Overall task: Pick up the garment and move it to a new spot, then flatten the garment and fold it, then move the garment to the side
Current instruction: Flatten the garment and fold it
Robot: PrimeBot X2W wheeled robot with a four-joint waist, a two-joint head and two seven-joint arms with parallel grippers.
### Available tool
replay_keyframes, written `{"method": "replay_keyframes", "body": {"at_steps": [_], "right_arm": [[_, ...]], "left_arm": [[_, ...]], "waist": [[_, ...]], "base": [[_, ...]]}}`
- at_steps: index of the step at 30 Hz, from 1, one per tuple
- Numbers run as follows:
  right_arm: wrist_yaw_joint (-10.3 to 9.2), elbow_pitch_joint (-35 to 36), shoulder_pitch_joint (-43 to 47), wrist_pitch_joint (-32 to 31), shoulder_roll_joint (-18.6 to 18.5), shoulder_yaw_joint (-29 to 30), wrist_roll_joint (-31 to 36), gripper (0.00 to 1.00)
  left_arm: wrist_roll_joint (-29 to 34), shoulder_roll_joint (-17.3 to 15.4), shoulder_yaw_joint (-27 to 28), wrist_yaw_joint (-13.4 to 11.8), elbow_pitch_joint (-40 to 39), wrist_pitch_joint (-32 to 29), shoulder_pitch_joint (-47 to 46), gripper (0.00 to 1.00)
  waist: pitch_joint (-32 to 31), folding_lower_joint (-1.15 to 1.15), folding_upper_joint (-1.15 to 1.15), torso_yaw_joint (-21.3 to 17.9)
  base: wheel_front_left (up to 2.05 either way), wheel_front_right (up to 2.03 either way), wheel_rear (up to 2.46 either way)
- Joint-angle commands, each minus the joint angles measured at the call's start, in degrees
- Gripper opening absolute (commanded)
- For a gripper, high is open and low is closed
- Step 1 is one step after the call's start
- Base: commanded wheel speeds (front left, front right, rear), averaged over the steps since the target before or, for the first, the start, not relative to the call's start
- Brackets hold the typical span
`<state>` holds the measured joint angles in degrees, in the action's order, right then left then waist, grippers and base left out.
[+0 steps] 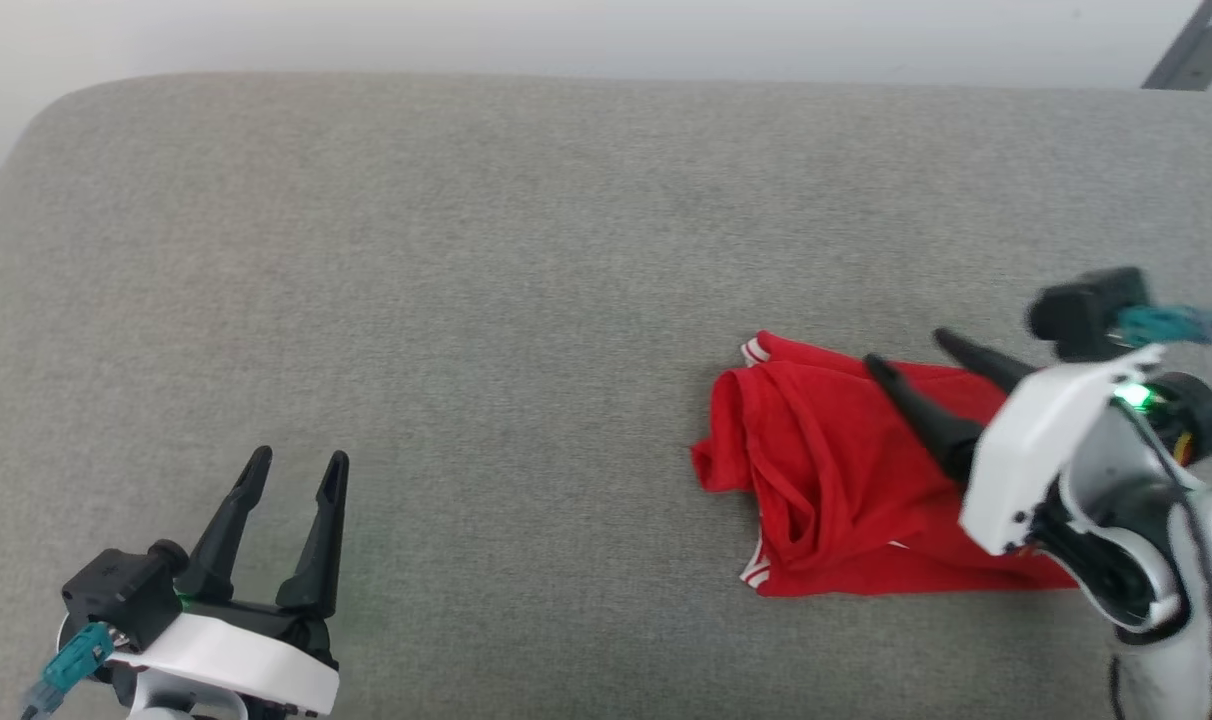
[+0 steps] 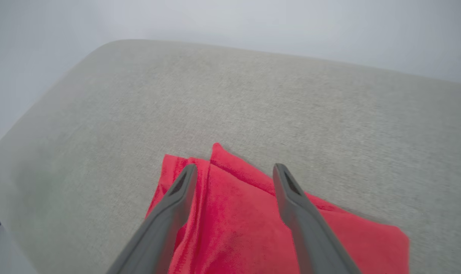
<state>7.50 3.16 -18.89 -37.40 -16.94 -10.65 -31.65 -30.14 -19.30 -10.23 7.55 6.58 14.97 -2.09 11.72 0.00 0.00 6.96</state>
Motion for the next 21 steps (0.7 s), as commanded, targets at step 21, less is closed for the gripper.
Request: {"method": "replay_keyframes", "body": {"at_steps": [21], "right_arm": [[-0.03, -14.14, 10.99, 46.37, -1.63, 7.92, 2.16, 1.0]], "left_arm": [[0.72, 1.67, 6.61, -0.15, 0.34, 0.27, 5.75, 1.0]], "waist": [[-7.76, 0.0, 0.0, -5.58]], "base": [[0.0, 0.0, 0.0]]}}
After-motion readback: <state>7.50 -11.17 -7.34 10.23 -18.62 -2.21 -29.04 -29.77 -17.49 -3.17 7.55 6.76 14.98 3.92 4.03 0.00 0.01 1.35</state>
